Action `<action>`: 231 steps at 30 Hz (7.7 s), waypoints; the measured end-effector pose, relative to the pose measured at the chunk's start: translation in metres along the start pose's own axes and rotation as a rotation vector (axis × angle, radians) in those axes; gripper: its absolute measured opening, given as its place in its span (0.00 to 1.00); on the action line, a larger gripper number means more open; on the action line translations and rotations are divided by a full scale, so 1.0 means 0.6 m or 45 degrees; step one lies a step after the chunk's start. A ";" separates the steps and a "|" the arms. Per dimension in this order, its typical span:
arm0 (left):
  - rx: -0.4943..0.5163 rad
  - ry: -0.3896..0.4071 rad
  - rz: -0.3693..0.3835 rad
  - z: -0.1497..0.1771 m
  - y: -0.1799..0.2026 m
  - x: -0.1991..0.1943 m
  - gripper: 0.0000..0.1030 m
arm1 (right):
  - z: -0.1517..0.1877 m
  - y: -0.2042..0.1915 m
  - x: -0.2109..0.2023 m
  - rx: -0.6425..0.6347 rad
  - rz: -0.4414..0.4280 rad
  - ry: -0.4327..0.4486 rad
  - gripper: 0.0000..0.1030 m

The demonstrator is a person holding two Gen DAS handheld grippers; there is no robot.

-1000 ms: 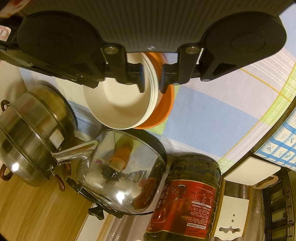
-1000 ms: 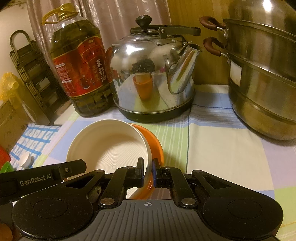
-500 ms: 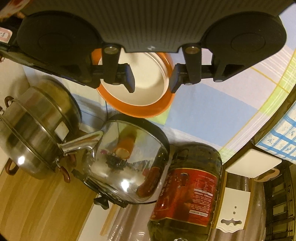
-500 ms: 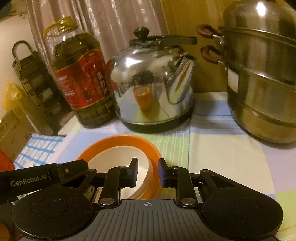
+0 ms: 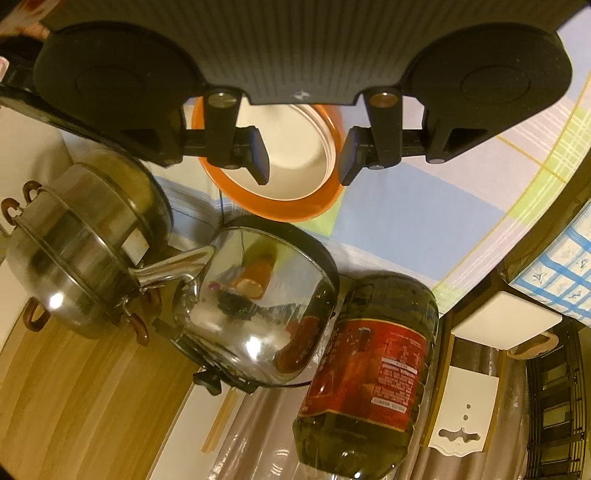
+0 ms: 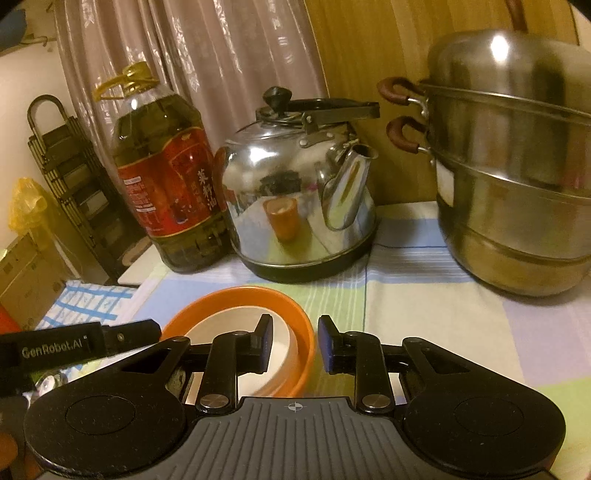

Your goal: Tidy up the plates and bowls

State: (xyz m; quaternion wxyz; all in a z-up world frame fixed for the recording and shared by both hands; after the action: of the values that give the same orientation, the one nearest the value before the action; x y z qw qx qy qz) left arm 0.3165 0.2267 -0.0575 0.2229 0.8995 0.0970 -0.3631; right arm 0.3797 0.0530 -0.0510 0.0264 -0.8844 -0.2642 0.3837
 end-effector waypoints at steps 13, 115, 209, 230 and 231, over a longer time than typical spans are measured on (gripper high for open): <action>0.080 -0.039 0.000 0.074 -0.006 -0.113 0.36 | 0.062 -0.008 -0.095 0.035 -0.054 -0.129 0.42; 0.094 -0.152 -0.010 0.189 0.008 -0.165 0.09 | 0.165 -0.086 -0.171 -0.084 -0.029 -0.209 0.05; -0.022 -0.141 -0.037 -0.010 0.009 0.051 0.09 | -0.019 -0.007 0.043 0.073 -0.012 -0.163 0.04; -0.080 -0.053 0.014 -0.026 0.004 0.023 0.21 | -0.042 0.009 0.005 0.212 -0.189 -0.028 0.13; -0.082 -0.054 0.016 -0.026 0.004 0.023 0.21 | -0.041 0.009 0.006 0.220 -0.206 -0.035 0.12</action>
State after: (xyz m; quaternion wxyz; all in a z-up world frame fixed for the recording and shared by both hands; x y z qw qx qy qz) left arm 0.3367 0.2321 -0.0565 0.2561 0.8846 0.0983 -0.3772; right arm 0.4015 0.0542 -0.0374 0.1299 -0.8492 -0.3010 0.4139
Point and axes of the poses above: each gripper's, at about its wrist camera, not at the fingertips, and x roughly the way its jaws point, y to its right, z to its underside, the point moved 2 cm from there along x, roughly the way its jaws point, and after that the axes turned 7 degrees about -y, right-handed, at the moved point
